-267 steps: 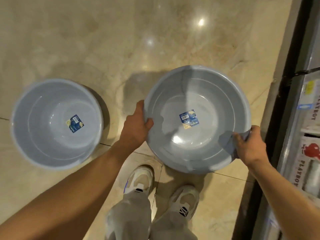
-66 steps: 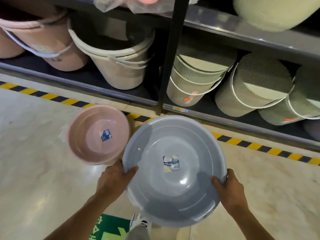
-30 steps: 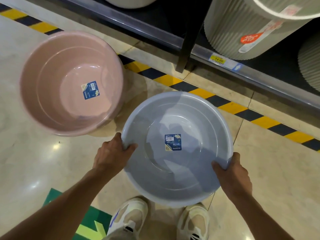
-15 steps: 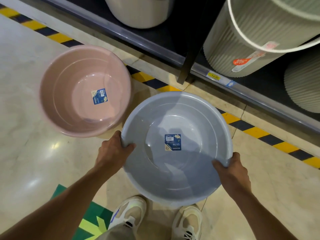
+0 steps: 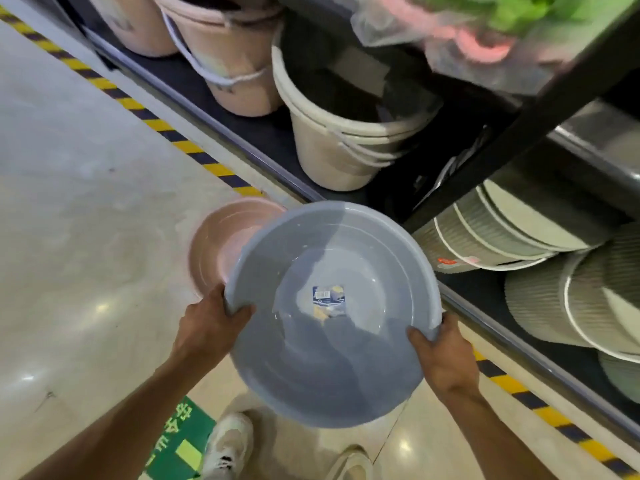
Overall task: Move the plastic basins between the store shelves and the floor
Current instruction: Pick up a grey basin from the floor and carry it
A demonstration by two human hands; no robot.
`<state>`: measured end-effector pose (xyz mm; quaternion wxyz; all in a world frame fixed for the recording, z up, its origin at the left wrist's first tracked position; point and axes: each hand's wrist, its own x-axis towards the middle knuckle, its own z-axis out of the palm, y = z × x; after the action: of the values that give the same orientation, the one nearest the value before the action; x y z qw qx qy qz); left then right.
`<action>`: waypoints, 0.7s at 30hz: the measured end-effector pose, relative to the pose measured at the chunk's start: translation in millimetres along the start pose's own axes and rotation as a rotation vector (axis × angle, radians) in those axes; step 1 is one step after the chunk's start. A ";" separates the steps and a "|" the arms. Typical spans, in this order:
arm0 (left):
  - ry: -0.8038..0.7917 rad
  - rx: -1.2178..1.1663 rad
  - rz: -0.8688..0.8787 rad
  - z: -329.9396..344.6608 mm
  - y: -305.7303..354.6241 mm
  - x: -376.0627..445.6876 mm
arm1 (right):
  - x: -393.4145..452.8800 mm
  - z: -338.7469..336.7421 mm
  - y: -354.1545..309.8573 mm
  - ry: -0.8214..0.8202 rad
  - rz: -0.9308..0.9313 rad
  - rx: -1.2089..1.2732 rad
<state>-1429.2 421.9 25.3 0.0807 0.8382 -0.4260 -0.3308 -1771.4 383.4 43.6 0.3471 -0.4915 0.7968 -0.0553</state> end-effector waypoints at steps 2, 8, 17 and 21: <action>0.043 -0.009 -0.017 -31.0 -7.5 2.6 | -5.2 -5.3 -37.4 -0.013 -0.044 -0.007; 0.085 -0.050 -0.056 -98.8 -40.4 29.3 | -7.2 15.2 -131.1 -0.050 -0.159 -0.032; 0.063 -0.039 -0.114 -99.4 -88.1 76.8 | 19.9 73.9 -179.3 -0.091 -0.152 -0.163; 0.065 -0.036 -0.178 -56.2 -103.8 113.6 | 58.1 115.9 -165.3 -0.080 -0.141 -0.253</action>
<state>-1278.2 391.3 -30.1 0.0796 0.8815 -0.3408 -0.3168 -1594.0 280.5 -1.7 0.3090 -0.5878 0.7465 0.0411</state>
